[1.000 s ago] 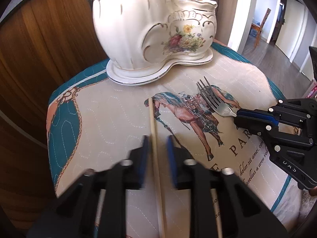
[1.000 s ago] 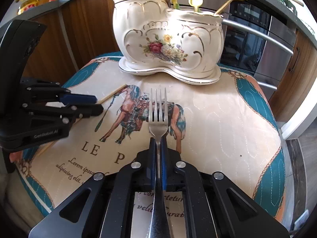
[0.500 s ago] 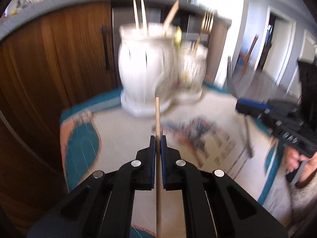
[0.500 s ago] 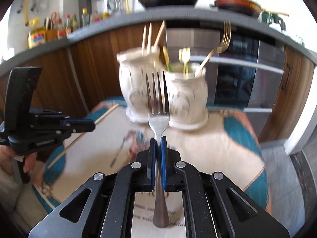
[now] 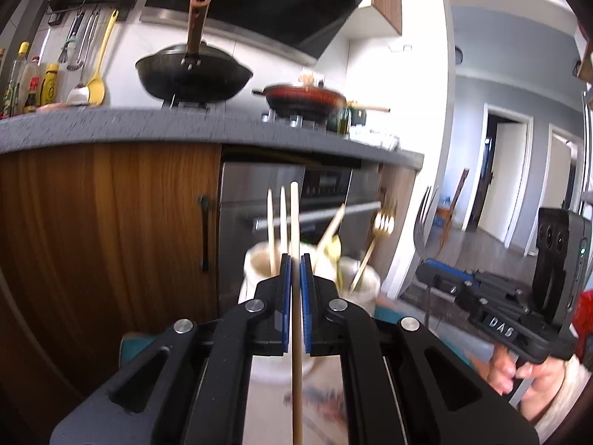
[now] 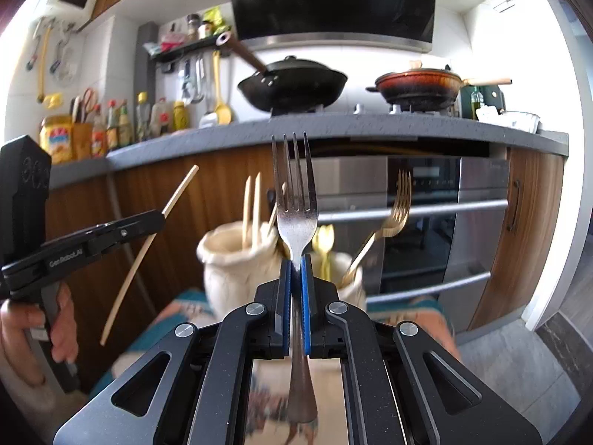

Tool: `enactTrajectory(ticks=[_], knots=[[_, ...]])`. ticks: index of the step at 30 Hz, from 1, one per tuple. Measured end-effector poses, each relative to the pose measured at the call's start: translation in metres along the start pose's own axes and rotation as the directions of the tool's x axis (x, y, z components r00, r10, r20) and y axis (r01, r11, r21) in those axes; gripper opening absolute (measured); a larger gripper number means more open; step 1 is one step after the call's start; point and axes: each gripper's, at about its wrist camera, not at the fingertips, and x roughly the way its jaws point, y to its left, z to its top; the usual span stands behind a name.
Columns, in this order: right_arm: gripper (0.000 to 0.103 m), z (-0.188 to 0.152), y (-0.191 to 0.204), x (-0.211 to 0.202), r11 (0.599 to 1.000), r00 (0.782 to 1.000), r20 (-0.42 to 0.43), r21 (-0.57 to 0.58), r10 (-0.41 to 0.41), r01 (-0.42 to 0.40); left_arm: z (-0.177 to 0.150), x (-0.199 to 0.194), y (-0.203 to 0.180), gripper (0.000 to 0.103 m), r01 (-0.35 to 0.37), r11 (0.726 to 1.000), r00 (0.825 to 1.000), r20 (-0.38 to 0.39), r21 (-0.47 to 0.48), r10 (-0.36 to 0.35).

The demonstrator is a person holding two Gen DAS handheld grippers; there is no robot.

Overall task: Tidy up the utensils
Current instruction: 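Lift the chopstick with the left tool while the right tool carries the silver fork above the pot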

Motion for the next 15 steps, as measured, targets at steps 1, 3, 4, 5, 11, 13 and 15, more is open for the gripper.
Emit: enactTrajectory(ticks=[1,3,4,5,11,13,15], knots=[[0.006,0.007,-0.003,0.004,1.000,1.000,0.015,0.005,-0.007,0.007,0.010,0.005,-0.001,0.005,0.000,1.000,1.000,0.015,0.002,0.000],[0.006,0.021,-0.009,0.011,1.000,0.999,0.051,0.019,-0.014,0.013,0.021,0.014,-0.003,0.005,0.005,1.000,0.999,0.050,0.004,-0.005],[0.006,0.029,-0.013,0.015,0.999,0.997,0.070,0.032,-0.017,0.015,0.026,0.018,-0.004,0.005,0.005,1.000,0.998,0.067,0.004,-0.005],[0.006,0.036,-0.018,0.019,0.999,0.996,0.086,0.048,-0.018,0.014,0.035,0.024,-0.004,0.005,0.006,1.000,0.996,0.094,0.000,-0.006],[0.006,0.053,-0.045,0.046,0.988,0.990,0.140,0.156,-0.014,-0.008,0.057,0.049,-0.002,0.005,-0.014,0.999,0.974,0.224,-0.029,0.020],[0.006,0.052,-0.050,0.054,0.984,0.988,0.152,0.176,-0.019,-0.008,0.059,0.057,-0.001,0.005,-0.032,0.999,0.967,0.253,-0.040,0.041],[0.006,0.048,-0.052,0.061,0.984,0.987,0.157,0.180,-0.012,-0.016,0.059,0.069,-0.002,0.005,-0.054,0.998,0.963,0.264,-0.025,0.059]])
